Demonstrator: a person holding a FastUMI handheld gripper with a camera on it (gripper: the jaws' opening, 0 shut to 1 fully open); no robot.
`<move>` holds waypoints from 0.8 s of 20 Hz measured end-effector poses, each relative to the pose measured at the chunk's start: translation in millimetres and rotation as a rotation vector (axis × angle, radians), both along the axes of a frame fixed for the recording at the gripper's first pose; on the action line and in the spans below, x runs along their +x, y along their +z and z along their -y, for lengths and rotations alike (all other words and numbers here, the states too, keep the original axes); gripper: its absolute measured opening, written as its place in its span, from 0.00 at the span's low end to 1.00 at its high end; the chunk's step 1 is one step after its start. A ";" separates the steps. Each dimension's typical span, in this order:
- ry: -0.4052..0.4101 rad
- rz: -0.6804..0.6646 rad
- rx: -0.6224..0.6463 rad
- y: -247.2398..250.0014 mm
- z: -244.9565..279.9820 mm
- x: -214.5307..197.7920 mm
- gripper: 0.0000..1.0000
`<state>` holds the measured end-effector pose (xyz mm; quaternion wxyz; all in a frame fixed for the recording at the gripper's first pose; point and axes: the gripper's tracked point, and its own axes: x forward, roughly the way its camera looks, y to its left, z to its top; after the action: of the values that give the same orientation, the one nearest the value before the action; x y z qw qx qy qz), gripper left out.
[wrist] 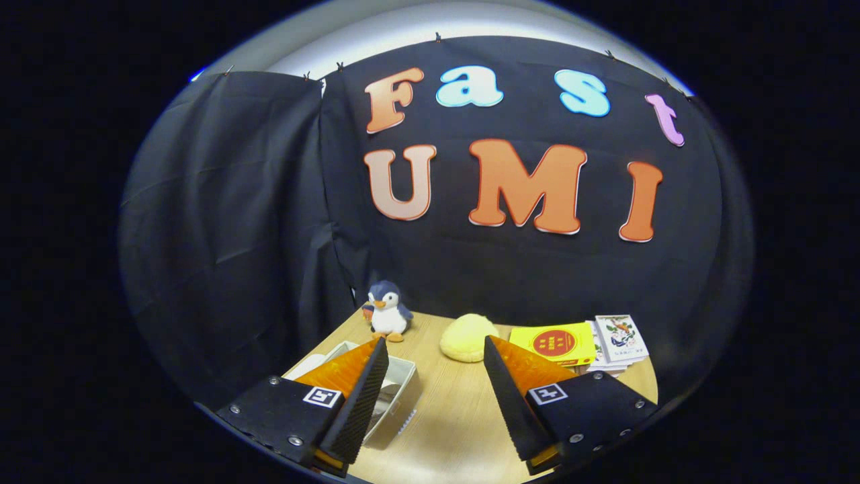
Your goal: Open the storage box then place both shoes into the box .Put the left shoe in first, then the right shoe, with the right side of both shoes facing outward in a uniform manner.
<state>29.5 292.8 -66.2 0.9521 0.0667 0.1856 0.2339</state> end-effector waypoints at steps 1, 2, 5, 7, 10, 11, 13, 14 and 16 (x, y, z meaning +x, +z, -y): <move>-0.015 0.050 0.012 10.9 14.3 4.2 0.87; -0.044 0.094 0.001 18.0 33.1 9.7 0.88; -0.111 0.174 -0.023 28.4 86.6 9.8 0.95; -0.149 0.196 -0.009 35.3 111.1 9.5 0.96; -0.197 0.224 0.026 46.5 145.4 11.4 0.97; -0.208 0.245 0.039 50.8 154.0 11.0 0.97; -0.243 0.277 0.051 55.1 174.4 10.7 0.97; -0.263 0.283 0.055 52.1 184.5 11.5 0.97; -0.287 0.281 0.062 46.3 196.2 10.3 0.97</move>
<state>39.8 96.6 -20.0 0.9896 0.0886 0.0321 0.1083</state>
